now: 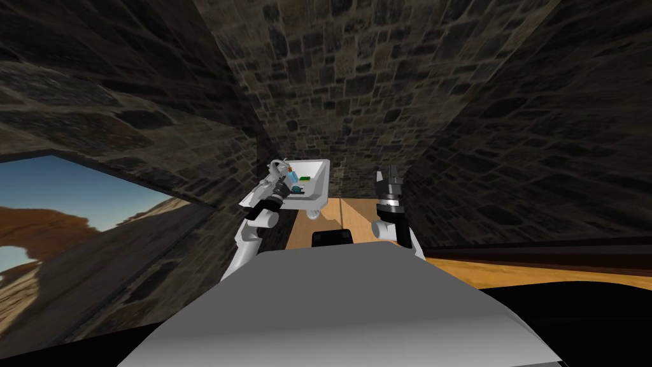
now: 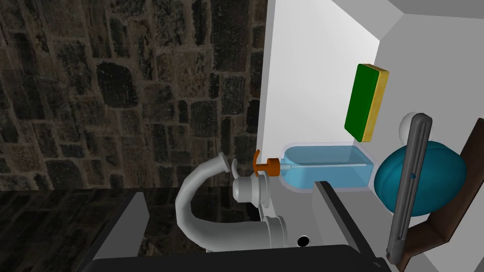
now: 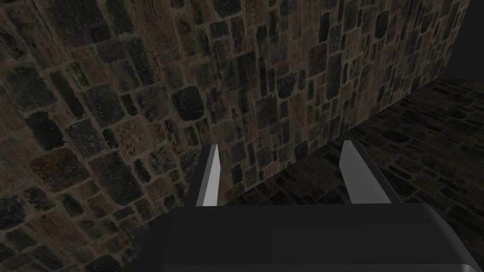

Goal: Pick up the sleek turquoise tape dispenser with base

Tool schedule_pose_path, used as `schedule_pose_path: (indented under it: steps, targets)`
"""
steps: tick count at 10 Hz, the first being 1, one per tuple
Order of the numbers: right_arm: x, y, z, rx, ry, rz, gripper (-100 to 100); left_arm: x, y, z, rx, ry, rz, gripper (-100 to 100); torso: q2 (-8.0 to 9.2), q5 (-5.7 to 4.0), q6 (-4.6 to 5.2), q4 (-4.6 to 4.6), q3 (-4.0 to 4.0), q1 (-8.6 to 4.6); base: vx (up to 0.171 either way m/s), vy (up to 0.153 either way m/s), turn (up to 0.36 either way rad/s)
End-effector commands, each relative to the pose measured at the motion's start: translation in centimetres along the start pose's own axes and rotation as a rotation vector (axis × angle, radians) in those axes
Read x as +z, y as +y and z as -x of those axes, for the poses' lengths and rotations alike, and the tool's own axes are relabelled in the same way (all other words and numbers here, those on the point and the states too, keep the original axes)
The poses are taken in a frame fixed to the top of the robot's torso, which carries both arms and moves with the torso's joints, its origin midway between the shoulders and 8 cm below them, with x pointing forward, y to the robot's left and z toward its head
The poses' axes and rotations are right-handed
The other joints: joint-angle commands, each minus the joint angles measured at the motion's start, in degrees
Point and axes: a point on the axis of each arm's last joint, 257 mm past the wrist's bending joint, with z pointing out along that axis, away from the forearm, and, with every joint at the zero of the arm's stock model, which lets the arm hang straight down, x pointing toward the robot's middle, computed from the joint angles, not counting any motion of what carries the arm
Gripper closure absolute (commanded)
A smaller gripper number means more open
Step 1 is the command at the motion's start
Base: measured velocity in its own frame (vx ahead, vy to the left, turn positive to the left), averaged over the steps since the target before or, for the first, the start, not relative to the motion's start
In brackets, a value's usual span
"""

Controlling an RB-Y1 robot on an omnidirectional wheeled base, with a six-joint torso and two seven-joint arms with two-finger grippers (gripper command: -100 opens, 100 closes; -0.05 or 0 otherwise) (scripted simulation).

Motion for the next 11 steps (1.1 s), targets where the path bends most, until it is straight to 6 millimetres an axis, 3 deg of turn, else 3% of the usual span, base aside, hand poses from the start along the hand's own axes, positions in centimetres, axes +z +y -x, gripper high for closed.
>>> schedule_pose_path:
  steps: [1, 11]
  targets:
    - [0.0, 0.0, 0.0, 0.0, 0.0, 0.0, 0, 0.2, 1.2, 0.1, -0.011, 0.001, 0.052, -100, 0.0, 0.0, 0.0, 0.0, 0.0, 0.0, 0.049, -0.033, 0.0]
    - [0.0, 0.0, 0.0, 0.0, 0.0, 0.0, 0, 0.4, 7.2, 1.2, -0.064, 0.0, 0.327, -100, -0.1, 0.02, -0.01, -0.02, -0.06, 0.08, 0.049, -0.019, 0.007]
